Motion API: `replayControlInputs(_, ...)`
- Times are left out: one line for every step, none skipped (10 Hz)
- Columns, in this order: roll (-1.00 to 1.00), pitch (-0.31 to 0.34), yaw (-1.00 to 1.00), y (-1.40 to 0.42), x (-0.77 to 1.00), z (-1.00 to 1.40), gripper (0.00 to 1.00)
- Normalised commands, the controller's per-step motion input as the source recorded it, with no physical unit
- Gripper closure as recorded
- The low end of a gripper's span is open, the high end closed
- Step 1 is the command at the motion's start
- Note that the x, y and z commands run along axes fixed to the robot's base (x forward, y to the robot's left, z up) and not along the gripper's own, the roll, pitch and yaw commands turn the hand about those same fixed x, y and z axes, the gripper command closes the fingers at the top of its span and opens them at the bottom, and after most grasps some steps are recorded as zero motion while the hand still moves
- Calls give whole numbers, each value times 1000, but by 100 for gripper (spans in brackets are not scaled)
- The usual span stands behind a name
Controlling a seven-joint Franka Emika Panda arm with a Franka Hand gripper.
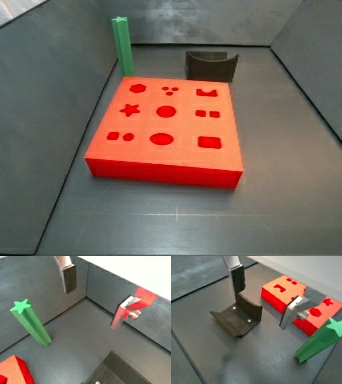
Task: Pick up the star object. Move up. Move to above the board. Insert the star object.
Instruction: Pick up the star object.
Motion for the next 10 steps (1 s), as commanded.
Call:
replayControlInputs(0, 27, 0, 0, 0, 0, 0)
replayControlInputs(-34, -49, 0, 0, 0, -17, 0)
replayControlInputs(0, -50, 29, -46, -140, 0, 0)
replayControlInputs(157, -174, 206, -577, -737, 231, 0)
replayControlInputs(204, -126, 197, -506, -797, 391, 0)
replayControlInputs(200, -113, 149, -534, -831, 440, 0)
replayControlInputs(199, -104, 86, -577, -846, 326, 0)
replayControlInputs(180, -51, 0, -734, -700, 0, 0)
replayControlInputs(286, -74, 0, -829, -437, 0, 0)
replayControlInputs(281, -136, 0, -663, -423, 0, 0)
